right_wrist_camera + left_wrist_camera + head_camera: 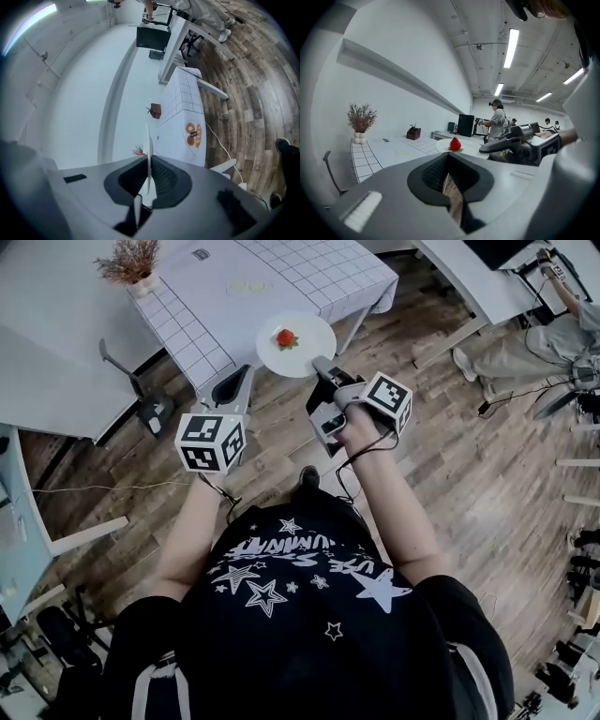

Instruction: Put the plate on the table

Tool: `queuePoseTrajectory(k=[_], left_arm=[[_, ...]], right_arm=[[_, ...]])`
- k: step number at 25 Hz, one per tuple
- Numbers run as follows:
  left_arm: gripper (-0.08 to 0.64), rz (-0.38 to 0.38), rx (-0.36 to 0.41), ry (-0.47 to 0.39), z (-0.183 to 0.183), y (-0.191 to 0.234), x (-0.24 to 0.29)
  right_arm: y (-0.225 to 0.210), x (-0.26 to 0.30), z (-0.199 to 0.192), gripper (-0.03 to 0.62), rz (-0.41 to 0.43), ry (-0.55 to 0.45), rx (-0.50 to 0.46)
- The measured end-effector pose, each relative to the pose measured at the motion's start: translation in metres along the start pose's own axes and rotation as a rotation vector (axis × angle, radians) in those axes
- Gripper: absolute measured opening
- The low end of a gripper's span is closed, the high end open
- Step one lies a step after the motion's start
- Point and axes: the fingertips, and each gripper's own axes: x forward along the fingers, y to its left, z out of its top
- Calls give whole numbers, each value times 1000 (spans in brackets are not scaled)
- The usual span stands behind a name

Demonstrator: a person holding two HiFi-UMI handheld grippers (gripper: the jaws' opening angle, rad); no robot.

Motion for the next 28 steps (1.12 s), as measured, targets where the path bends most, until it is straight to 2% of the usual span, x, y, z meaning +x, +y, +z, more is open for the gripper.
queuePoseTrajectory(k=[4,8,12,16,22,28], left_arm=[[9,45,-3,-8,11,5,36],[9,96,-2,-19,21,12,62],[9,157,-19,-21,27,31,85],[9,215,-28,-8,20,30,95],[9,235,1,13,25,30,110],[9,200,-14,16,28,46,142]], right_arm=[[3,21,41,21,-3,42,-49],[7,46,76,21,14,80,-52],[9,74,96,21,24,126,-53],[1,83,105,21,21,180,-51],[-5,94,120,21,6,176,-56],[-8,105,137,21,-1,145,-59]])
